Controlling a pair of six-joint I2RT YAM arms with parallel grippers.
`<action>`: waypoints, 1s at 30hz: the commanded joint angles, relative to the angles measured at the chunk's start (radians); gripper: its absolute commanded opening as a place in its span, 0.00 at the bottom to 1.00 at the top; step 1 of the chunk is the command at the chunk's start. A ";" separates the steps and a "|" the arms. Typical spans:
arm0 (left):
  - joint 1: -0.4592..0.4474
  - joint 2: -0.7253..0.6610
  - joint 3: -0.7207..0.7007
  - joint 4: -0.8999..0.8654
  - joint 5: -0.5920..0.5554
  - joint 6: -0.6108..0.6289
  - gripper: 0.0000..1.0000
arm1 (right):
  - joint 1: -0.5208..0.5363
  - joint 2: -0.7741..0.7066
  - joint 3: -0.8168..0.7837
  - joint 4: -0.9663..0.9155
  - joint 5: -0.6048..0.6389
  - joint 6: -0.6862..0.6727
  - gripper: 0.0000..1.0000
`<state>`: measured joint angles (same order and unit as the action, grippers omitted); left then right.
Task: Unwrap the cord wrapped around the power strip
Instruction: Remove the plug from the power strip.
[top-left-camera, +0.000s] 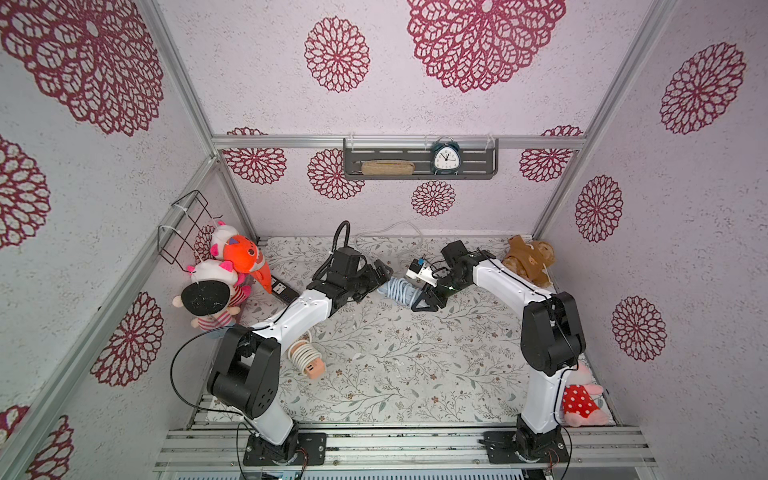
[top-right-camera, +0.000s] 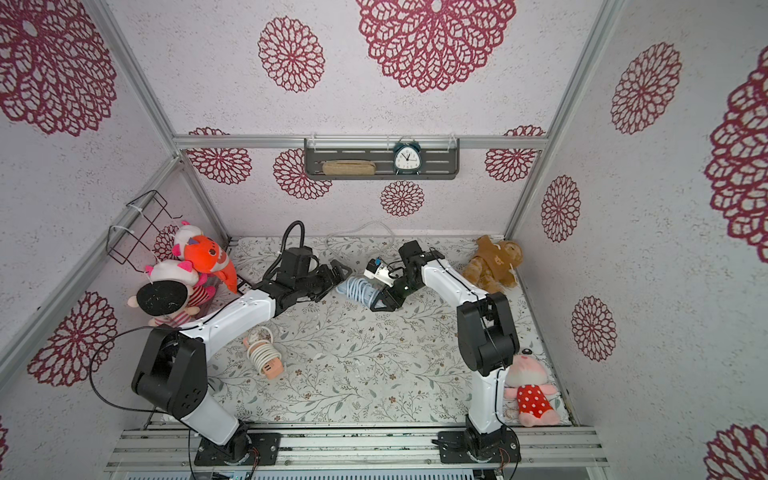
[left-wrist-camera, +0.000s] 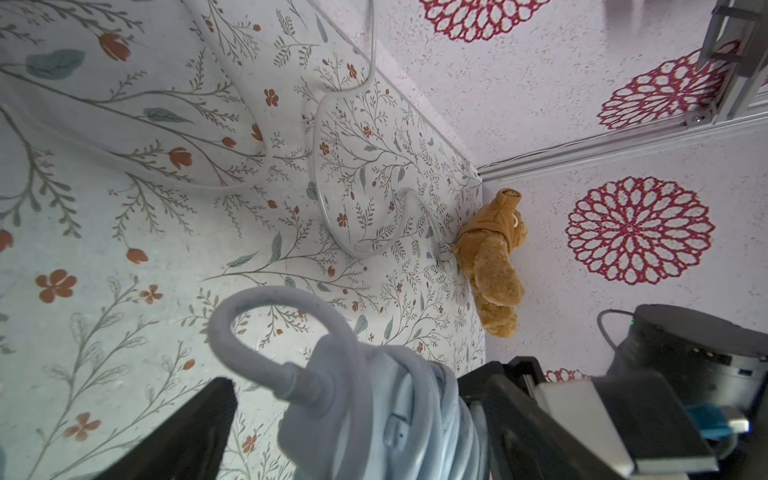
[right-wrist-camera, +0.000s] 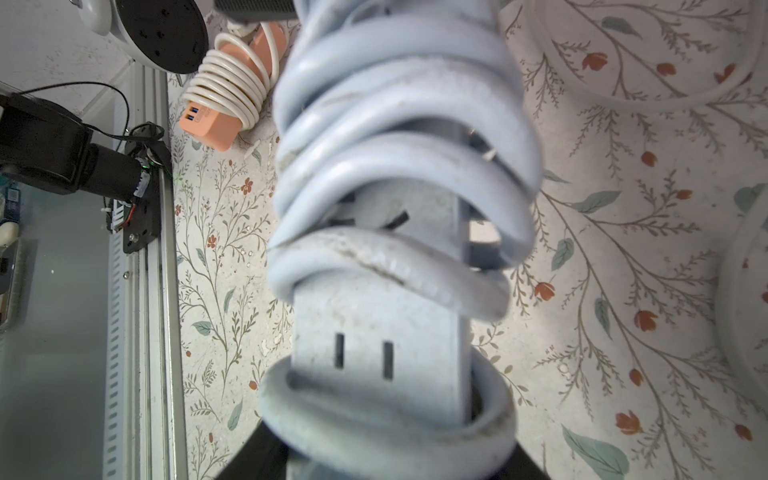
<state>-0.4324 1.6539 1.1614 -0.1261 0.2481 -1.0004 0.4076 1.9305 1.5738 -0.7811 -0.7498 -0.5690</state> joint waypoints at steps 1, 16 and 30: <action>-0.003 0.016 0.008 0.033 -0.015 -0.006 0.97 | -0.001 -0.081 0.010 0.043 -0.116 0.031 0.16; -0.040 0.077 0.009 0.222 -0.024 -0.099 0.72 | 0.016 -0.071 0.012 0.060 -0.199 0.052 0.16; -0.050 0.074 0.004 0.206 -0.085 -0.116 0.36 | 0.023 -0.028 0.058 0.060 -0.150 0.121 0.57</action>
<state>-0.4725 1.7321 1.1656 0.1078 0.2165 -1.1145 0.4194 1.9251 1.5734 -0.7738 -0.8787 -0.4656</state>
